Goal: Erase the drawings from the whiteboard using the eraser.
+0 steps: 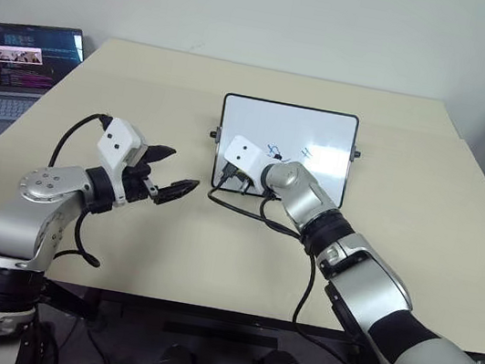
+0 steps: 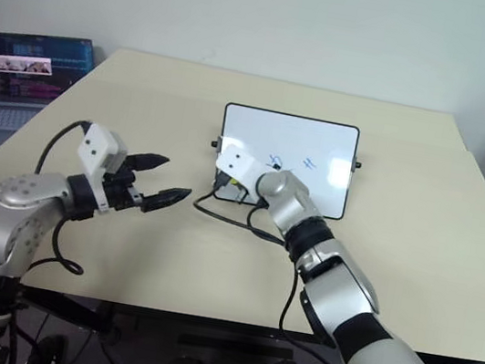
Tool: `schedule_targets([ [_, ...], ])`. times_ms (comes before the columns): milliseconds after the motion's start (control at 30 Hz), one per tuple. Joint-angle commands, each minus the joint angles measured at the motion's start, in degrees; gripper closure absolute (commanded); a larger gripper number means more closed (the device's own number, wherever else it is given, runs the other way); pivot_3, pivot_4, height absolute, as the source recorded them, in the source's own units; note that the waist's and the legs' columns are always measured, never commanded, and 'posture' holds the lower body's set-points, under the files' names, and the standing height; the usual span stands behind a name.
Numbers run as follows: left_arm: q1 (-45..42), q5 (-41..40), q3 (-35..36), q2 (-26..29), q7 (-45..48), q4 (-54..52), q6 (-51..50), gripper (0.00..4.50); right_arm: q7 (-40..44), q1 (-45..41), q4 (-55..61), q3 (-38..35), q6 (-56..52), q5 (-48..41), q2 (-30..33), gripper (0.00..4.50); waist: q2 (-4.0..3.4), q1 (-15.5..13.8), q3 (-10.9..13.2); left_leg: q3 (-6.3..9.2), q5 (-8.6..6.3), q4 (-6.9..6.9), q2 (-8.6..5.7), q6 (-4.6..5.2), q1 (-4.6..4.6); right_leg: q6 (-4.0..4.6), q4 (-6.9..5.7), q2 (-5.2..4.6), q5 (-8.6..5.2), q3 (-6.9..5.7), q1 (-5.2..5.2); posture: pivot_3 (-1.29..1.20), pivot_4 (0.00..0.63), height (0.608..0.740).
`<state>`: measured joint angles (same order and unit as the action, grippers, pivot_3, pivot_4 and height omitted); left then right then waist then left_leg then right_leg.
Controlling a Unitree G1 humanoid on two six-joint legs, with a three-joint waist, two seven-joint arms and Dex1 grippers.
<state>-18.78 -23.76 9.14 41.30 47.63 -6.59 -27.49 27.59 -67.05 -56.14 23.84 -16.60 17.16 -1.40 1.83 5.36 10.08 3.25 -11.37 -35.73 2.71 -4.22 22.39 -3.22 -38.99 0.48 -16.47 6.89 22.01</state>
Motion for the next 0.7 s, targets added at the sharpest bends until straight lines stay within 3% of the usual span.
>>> schedule_targets([
  [33,-1.36,-0.21,0.63,0.31,-0.06,-1.13,0.67,0.0,-0.23,1.3,-3.27,-0.16,-3.19,1.09,0.6,3.67,0.0,0.01,0.0,0.0,0.0,0.0,0.0,0.0,0.01,0.0,0.0,0.0,0.0,0.0,0.01,0.0,0.15,0.74],
  [433,-1.01,-0.22,0.83,0.51,-0.24,-1.38,0.64,0.0,-11.04,-3.01,-7.36,-5.76,0.15,-1.06,1.6,3.67,-0.07,0.13,0.17,0.01,0.0,0.0,-0.02,0.0,0.31,0.0,0.05,-0.01,0.0,0.05,0.29,0.0,0.15,0.74],
  [700,-3.03,0.48,-0.08,0.0,0.12,0.82,1.77,0.0,-10.48,-2.9,-7.29,-6.04,-0.51,-1.28,2.19,3.67,-0.08,0.13,0.18,0.02,0.01,-0.01,-0.02,0.01,0.36,0.0,0.1,-0.02,0.0,0.05,0.31,0.0,0.15,0.74],
])
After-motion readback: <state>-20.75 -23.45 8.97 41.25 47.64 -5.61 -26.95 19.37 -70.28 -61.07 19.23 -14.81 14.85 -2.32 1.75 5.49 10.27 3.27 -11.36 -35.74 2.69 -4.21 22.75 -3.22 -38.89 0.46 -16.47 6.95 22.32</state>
